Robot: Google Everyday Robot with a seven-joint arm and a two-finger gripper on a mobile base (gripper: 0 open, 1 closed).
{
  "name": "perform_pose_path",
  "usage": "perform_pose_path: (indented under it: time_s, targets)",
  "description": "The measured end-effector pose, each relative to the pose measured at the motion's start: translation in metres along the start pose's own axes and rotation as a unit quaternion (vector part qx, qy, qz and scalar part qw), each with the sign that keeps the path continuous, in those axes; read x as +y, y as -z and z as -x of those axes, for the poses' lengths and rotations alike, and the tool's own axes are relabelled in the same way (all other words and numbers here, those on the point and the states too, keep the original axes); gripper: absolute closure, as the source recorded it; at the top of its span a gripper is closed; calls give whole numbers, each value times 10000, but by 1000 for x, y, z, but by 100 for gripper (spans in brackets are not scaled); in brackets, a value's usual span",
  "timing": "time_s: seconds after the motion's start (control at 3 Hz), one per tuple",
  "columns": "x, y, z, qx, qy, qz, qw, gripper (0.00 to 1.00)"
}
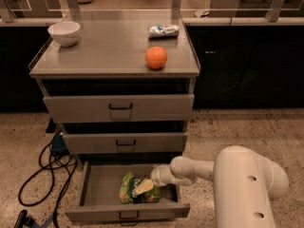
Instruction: Pick green rice chip bag from bottom drawer and place on counter
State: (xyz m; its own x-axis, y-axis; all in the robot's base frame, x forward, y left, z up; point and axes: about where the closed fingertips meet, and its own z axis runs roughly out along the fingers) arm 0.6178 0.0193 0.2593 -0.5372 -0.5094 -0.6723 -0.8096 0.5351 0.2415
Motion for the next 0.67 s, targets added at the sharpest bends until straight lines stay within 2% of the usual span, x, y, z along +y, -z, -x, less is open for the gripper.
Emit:
perform_pose_path:
  time_s: [0.33, 0.67]
  targets:
    - [-2, -8, -30, 39, -121, -230, 9997, 0]
    - [-7, -35, -120, -33, -690, -362, 9970, 0]
